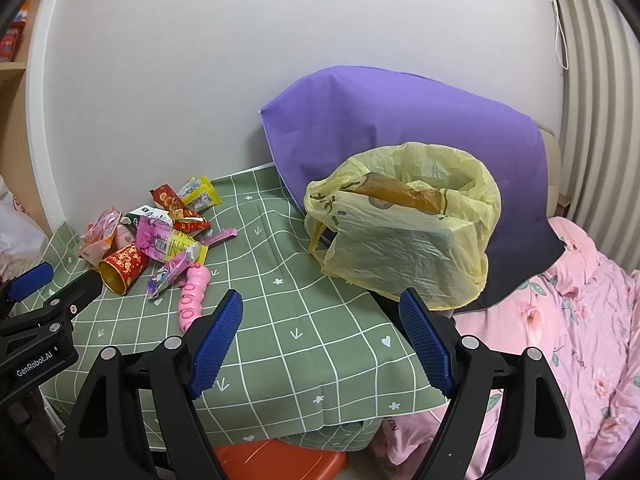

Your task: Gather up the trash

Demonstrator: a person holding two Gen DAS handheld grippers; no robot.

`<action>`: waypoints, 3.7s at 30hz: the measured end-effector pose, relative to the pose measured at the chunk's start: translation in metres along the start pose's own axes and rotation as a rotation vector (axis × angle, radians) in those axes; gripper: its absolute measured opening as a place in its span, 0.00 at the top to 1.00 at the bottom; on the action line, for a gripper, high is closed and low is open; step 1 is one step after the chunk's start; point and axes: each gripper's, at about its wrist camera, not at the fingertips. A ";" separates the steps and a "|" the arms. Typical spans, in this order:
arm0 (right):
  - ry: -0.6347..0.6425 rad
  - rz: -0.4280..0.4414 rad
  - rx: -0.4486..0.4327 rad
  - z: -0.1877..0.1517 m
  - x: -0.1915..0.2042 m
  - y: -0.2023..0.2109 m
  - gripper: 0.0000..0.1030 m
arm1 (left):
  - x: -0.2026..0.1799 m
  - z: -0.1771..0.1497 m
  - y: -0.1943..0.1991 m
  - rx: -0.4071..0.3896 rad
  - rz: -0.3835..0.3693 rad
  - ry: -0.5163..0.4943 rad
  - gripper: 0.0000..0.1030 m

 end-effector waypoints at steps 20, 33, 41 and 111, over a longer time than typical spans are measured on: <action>-0.001 0.002 0.002 0.000 0.000 -0.002 0.25 | 0.000 0.001 0.000 -0.002 0.000 0.003 0.18; -0.003 0.002 0.007 0.000 0.000 -0.006 0.25 | 0.010 0.004 -0.005 -0.010 0.002 0.008 0.18; 0.024 0.020 0.034 0.010 0.012 -0.037 0.25 | 0.045 0.008 -0.027 -0.017 0.030 0.025 0.18; 0.194 0.348 0.326 0.122 0.073 -0.265 0.88 | 0.287 0.091 -0.238 0.306 0.060 0.258 0.44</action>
Point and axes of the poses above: each gripper's, at about its wrist camera, not at the fingertips, and y roughly against the way its jaws point, x to its left, z to its top, and after that the axes turned 5 degrees about x, right-handed
